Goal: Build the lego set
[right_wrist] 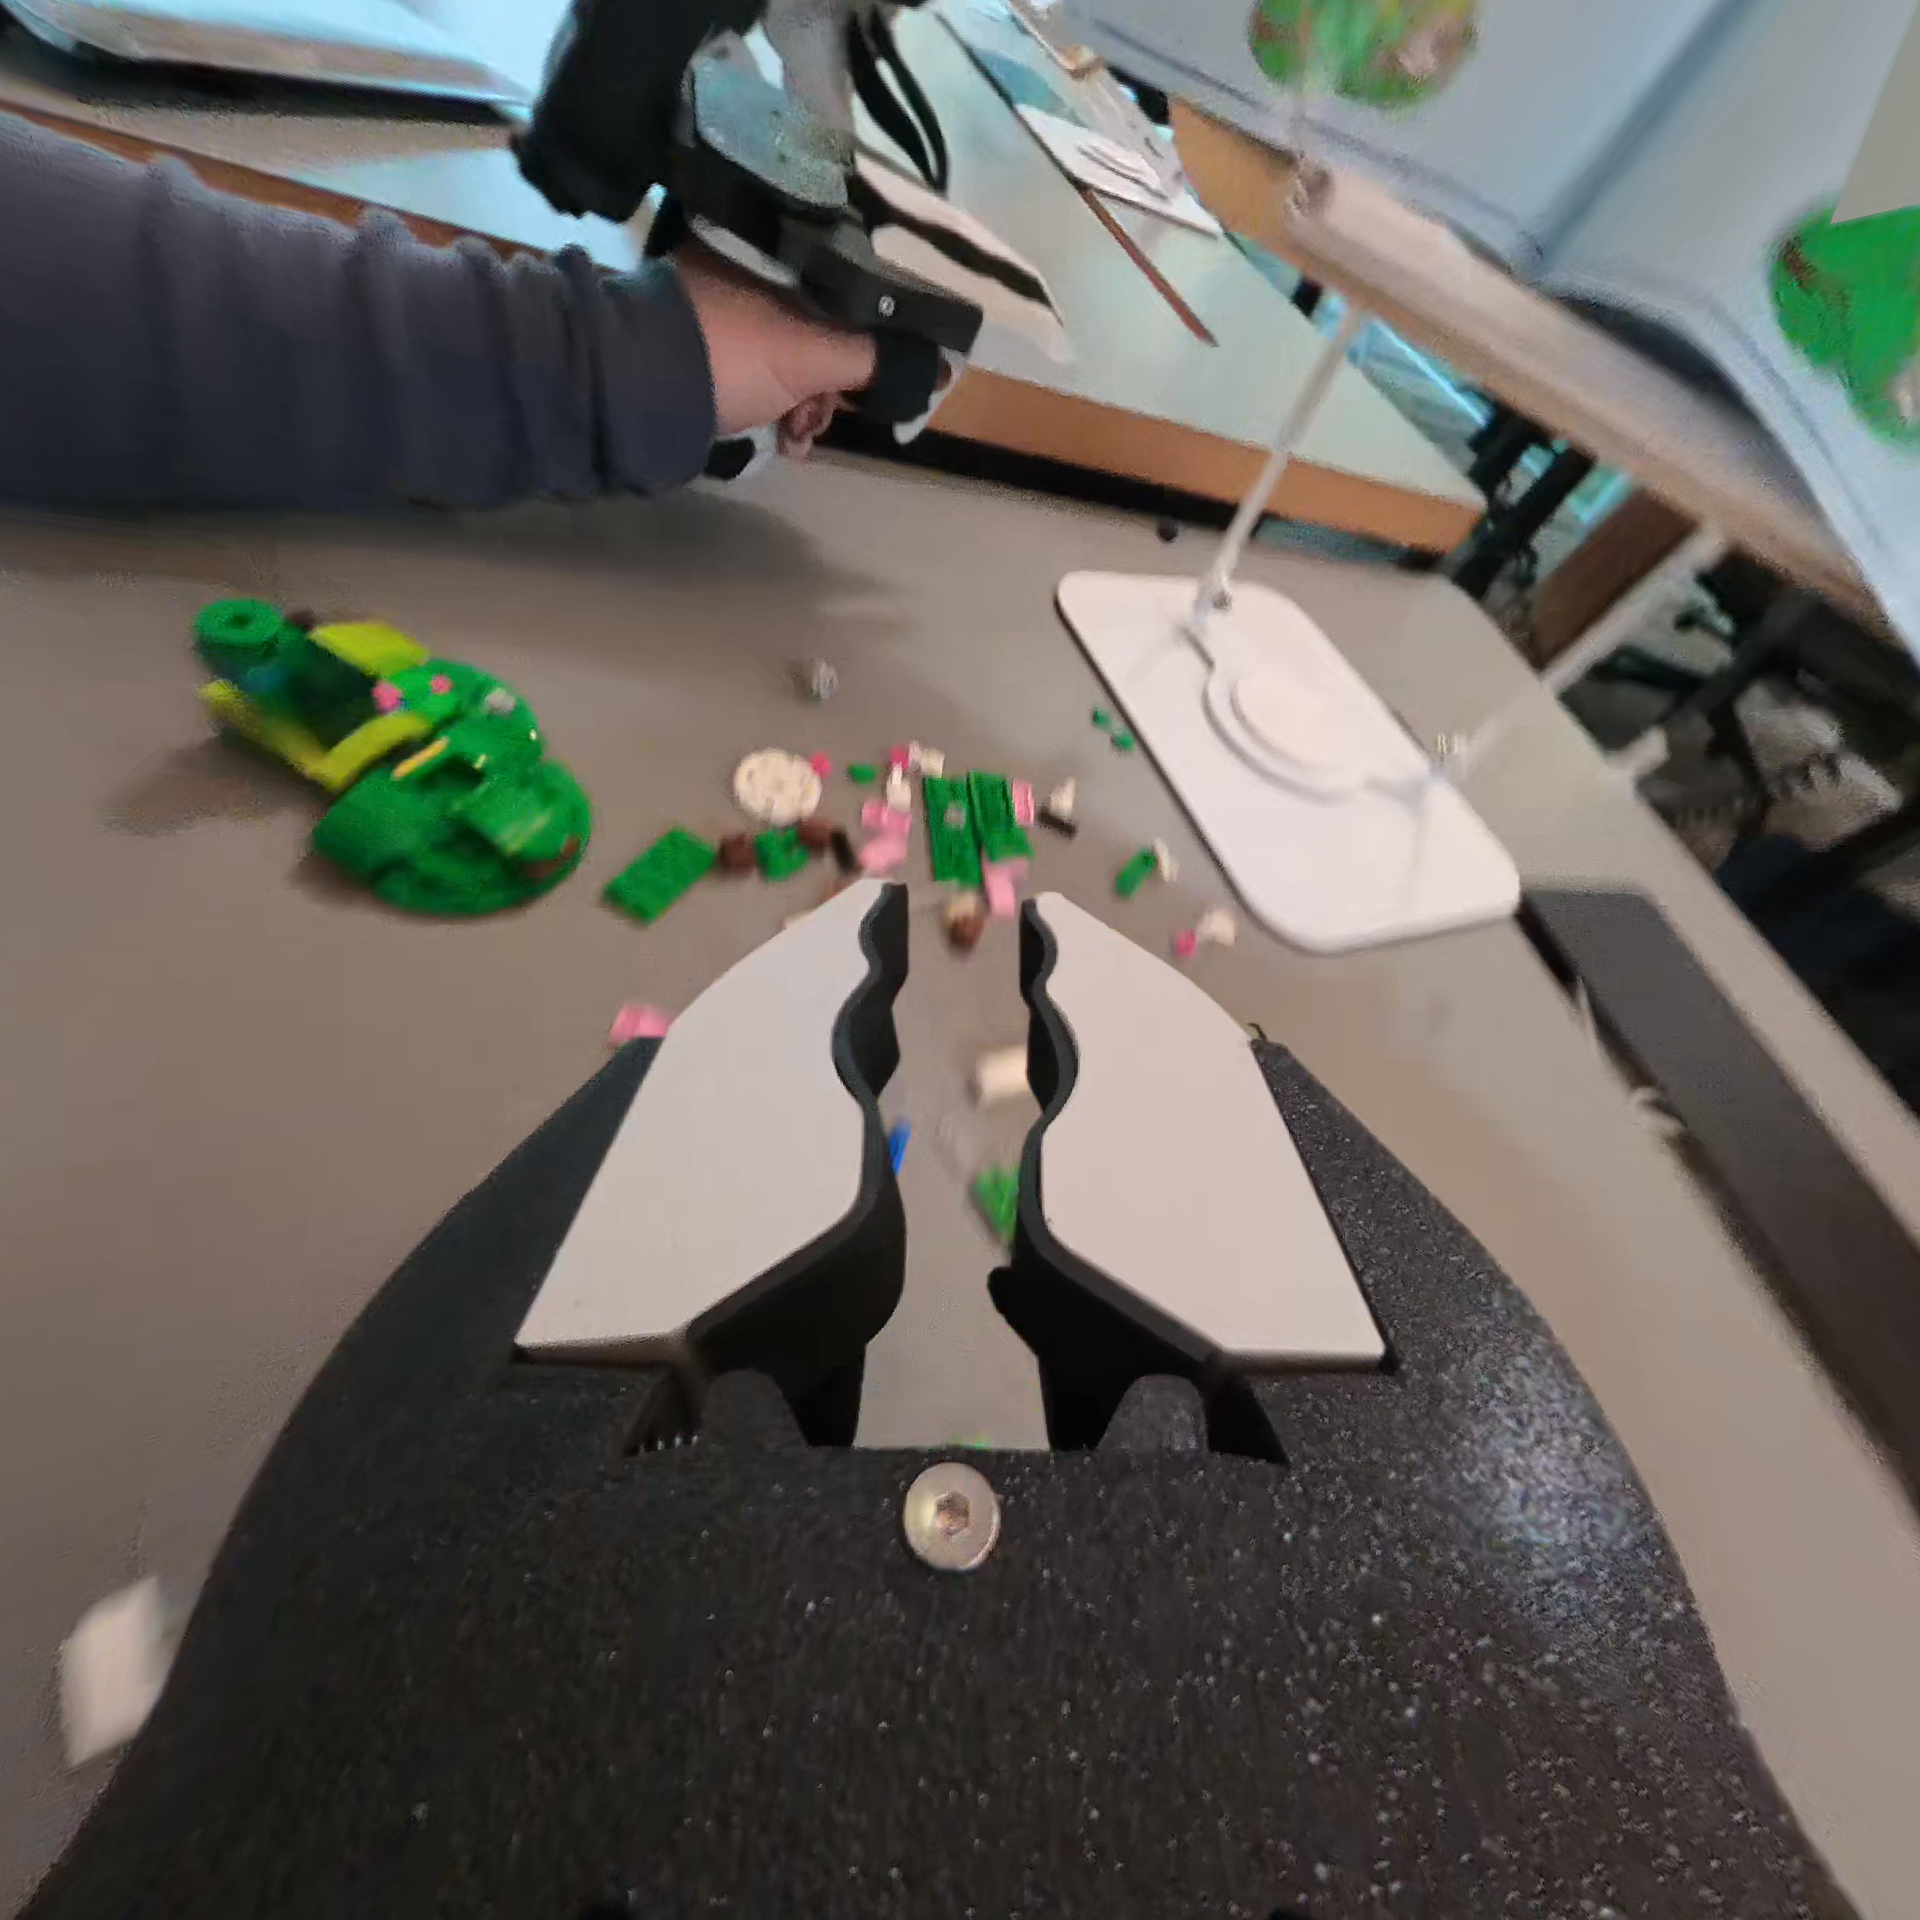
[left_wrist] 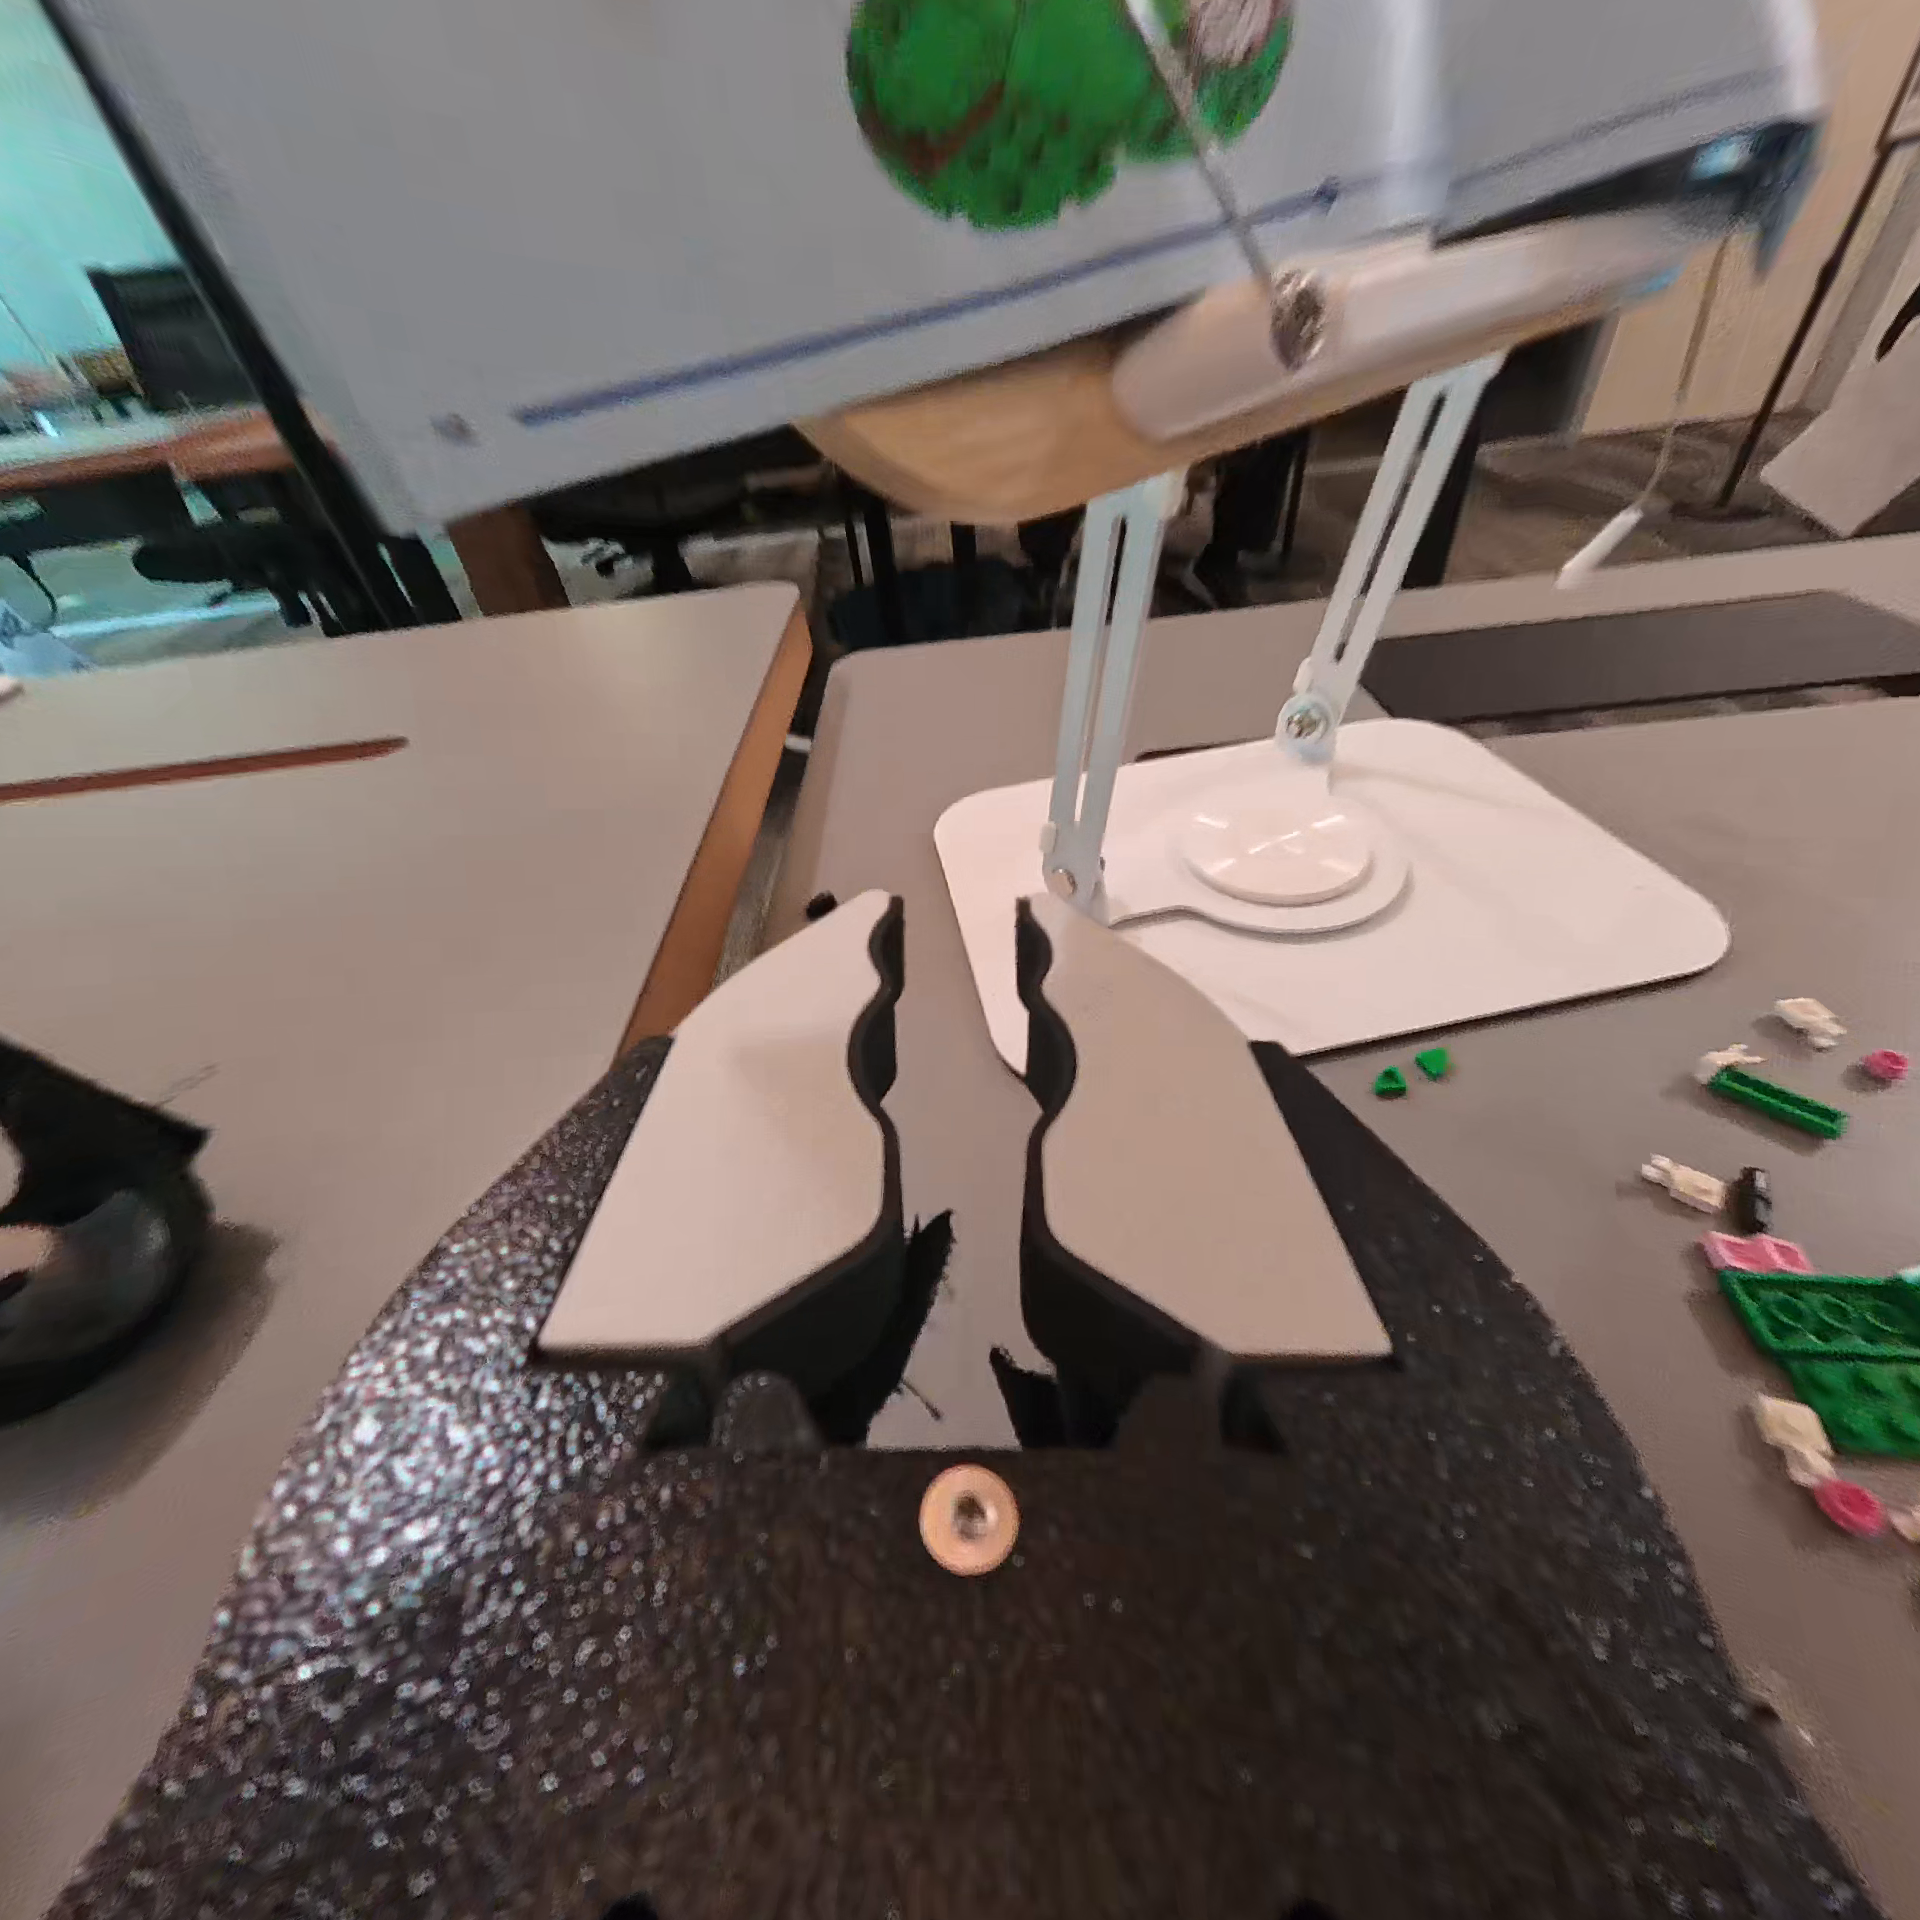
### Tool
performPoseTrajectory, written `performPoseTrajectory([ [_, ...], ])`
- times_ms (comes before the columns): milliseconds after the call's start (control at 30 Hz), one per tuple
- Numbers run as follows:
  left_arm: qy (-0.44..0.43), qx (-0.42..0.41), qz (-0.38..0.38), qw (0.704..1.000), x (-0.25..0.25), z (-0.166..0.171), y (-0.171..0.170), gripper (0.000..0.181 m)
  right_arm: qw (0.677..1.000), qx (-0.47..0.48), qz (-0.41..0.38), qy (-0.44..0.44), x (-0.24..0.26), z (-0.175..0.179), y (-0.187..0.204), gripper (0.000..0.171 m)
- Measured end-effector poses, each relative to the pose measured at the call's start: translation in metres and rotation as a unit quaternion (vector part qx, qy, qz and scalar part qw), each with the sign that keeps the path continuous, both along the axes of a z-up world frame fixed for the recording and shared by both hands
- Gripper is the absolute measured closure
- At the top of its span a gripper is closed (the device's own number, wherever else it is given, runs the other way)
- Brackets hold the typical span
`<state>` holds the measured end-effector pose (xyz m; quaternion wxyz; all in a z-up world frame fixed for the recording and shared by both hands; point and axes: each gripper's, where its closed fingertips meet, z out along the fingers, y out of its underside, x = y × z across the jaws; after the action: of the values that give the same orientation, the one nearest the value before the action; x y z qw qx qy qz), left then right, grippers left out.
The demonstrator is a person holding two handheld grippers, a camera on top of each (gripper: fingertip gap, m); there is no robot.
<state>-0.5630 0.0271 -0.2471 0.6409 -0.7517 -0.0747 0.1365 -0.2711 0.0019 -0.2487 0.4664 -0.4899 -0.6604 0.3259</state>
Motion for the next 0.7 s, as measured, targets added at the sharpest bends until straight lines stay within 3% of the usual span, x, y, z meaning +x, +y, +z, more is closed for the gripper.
performPoseTrajectory([
  [167, 0.071, 0.057, 0.035, 0.995, -0.003, 0.023, -0.038, 0.167, 0.995, 0.083, 0.056, -0.011, -0.129, 0.015, -0.009, 0.147],
  [333, 0.096, 0.106, 0.083, 0.986, -0.025, 0.033, -0.07, 0.174, 0.979, 0.169, 0.104, -0.043, -0.236, -0.003, -0.015, 0.138],
  [500, 0.064, 0.13, 0.098, 0.985, -0.042, 0.032, -0.077, 0.177, 0.987, 0.139, 0.07, -0.04, -0.299, -0.017, 0.013, 0.138],
  [700, 0.065, 0.155, 0.101, 0.981, -0.043, 0.04, -0.078, 0.177, 0.981, 0.168, 0.042, -0.085, -0.331, -0.046, 0.035, 0.138],
])
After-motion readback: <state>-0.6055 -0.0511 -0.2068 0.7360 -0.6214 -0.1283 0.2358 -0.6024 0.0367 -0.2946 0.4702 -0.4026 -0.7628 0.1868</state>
